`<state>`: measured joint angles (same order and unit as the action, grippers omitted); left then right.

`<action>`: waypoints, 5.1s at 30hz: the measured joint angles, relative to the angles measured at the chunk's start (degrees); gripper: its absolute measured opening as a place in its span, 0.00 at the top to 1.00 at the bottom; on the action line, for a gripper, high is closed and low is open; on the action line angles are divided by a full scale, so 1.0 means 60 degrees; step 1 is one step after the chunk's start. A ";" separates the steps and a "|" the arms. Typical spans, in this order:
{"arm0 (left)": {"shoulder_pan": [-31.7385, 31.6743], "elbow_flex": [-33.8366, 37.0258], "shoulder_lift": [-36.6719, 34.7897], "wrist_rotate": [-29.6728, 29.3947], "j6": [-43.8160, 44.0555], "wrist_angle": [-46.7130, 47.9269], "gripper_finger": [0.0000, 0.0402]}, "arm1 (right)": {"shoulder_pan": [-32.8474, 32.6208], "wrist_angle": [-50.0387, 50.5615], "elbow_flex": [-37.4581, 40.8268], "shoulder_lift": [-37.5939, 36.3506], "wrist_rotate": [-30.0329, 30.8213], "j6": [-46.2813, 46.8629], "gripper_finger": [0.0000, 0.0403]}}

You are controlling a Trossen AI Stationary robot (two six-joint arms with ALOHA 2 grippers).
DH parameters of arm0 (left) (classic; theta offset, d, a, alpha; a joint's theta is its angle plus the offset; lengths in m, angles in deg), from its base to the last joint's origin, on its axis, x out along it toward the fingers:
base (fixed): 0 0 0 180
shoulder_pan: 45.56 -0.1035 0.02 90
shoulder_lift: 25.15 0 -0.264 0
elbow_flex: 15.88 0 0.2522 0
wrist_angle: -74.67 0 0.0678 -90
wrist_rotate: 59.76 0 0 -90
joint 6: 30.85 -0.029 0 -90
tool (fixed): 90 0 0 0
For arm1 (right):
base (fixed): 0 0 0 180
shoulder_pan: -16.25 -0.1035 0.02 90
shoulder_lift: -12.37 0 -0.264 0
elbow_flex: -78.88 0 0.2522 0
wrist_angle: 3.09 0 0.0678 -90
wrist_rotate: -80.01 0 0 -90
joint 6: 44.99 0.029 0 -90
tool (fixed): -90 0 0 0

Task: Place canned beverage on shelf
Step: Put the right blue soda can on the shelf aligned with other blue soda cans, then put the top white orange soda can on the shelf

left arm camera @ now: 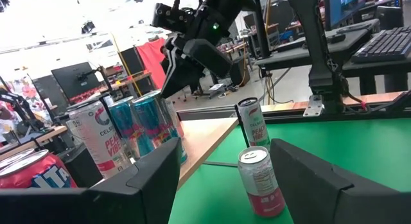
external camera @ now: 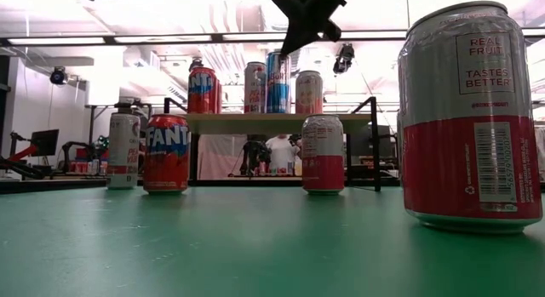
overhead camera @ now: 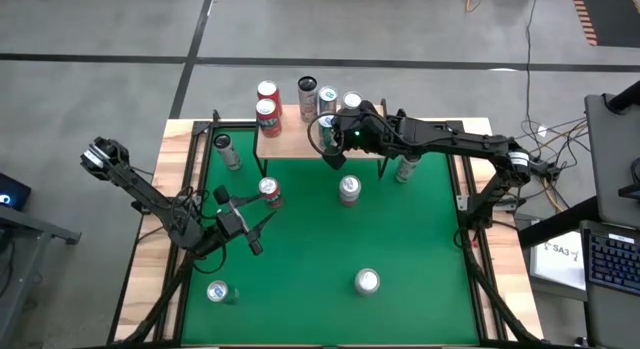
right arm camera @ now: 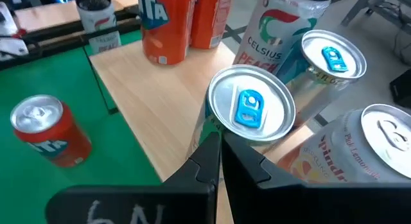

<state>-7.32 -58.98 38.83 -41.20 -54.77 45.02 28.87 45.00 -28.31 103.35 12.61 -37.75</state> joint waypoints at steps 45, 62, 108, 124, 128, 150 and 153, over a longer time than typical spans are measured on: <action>0.0002 0.0000 0.0000 0.0004 0.0000 0.0169 0.44 | 0.0177 -0.0501 0.0103 0.0761 0.0249 -0.0612 0.98; 0.0000 0.0000 0.0000 0.0004 0.0002 0.0147 0.44 | 0.0261 -0.1287 0.0129 0.0769 0.0249 -0.1508 0.98; 0.3092 -0.3719 0.3184 -0.1289 0.4112 0.2627 0.44 | -0.4456 0.0477 0.0209 -0.0943 0.0166 -0.2662 0.98; 0.3610 -0.3708 0.2787 -0.0573 0.9518 0.5266 0.44 | -0.4983 0.1664 0.0783 -0.0958 0.0048 -0.2148 0.98; 0.3611 -0.3931 0.2750 -0.0189 1.0560 0.5273 0.44 | -0.4984 0.1657 0.0837 -0.0958 -0.0344 -0.2030 0.98; 0.3481 -0.4481 0.1785 0.2100 1.5291 1.2772 0.44 | -0.4451 0.1119 0.0978 -0.0965 -0.2545 -0.3478 0.98; 0.3269 -0.4556 0.1381 0.4166 1.6966 1.4662 0.44 | -0.4412 0.1125 0.0981 -0.0965 -0.2531 -0.3409 0.98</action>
<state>12.29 -86.32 47.12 -16.21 47.02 132.99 2.40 51.75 -22.43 97.56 -2.57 -58.20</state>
